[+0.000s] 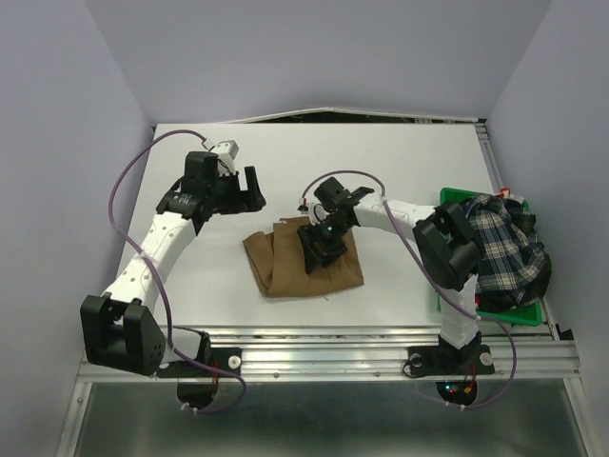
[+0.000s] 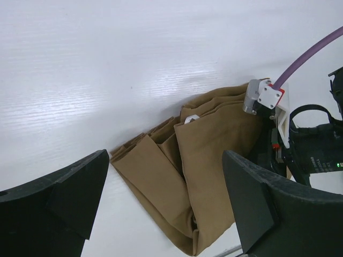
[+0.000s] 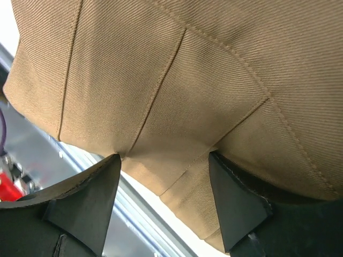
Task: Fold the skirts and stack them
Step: Neatly place the folded skirt to the corner
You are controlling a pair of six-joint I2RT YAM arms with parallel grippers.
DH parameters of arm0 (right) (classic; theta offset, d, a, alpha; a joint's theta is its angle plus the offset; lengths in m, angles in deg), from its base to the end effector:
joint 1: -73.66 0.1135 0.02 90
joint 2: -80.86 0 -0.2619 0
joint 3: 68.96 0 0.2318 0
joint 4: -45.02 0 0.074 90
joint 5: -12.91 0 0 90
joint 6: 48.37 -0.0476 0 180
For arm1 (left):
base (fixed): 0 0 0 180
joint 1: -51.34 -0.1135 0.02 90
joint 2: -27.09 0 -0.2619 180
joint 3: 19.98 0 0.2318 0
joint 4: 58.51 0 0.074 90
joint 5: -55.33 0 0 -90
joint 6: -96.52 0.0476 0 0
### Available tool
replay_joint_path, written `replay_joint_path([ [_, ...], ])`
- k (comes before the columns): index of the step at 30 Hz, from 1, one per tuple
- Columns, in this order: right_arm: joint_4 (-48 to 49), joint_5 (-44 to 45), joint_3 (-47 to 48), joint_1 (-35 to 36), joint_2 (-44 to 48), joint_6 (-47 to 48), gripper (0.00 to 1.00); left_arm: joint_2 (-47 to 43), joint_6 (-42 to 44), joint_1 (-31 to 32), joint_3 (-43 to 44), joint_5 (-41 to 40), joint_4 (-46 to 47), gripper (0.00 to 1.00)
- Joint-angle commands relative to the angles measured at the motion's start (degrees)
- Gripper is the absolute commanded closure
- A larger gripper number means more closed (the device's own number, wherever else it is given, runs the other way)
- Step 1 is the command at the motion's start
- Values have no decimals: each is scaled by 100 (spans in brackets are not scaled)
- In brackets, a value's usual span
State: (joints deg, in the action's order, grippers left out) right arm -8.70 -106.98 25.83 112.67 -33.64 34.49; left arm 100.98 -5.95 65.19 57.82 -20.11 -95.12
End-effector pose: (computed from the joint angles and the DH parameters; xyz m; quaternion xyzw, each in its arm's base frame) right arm 0.2801 0.2574 0.1632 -0.2982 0.9091 0.2893 0.0281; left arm 0.2686 -0.0786 0.3161 0.0712 0.8697 -0.2166 0.4378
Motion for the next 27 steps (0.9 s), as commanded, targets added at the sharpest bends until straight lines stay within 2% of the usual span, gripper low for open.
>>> replay_joint_path([
  [1, 857, 2048, -52, -15, -881, 115, 27, -226, 69, -136, 100, 108, 95, 1],
  [5, 497, 2232, 475, -559, -1188, 651, 27, -138, 104, -189, 240, 134, 121, 1],
  [6, 445, 2285, 589, -665, -1198, 1105, 27, -112, 87, -189, 276, 160, 130, 1],
  [10, 295, 2637, 827, -1165, -1189, 1872, 27, -41, 78, -189, 373, 213, 209, 1],
  [15, -153, 2901, 1486, -1711, -1373, 1962, 28, -24, 122, -189, 425, 222, 306, 2],
  [21, -425, 2383, 2224, -1712, -1005, 1909, 22, -111, 210, -189, 452, 248, 385, 1],
  [27, -856, 2681, 2849, -1606, -811, 1514, 20, -287, 219, -189, 399, 248, 455, 1],
])
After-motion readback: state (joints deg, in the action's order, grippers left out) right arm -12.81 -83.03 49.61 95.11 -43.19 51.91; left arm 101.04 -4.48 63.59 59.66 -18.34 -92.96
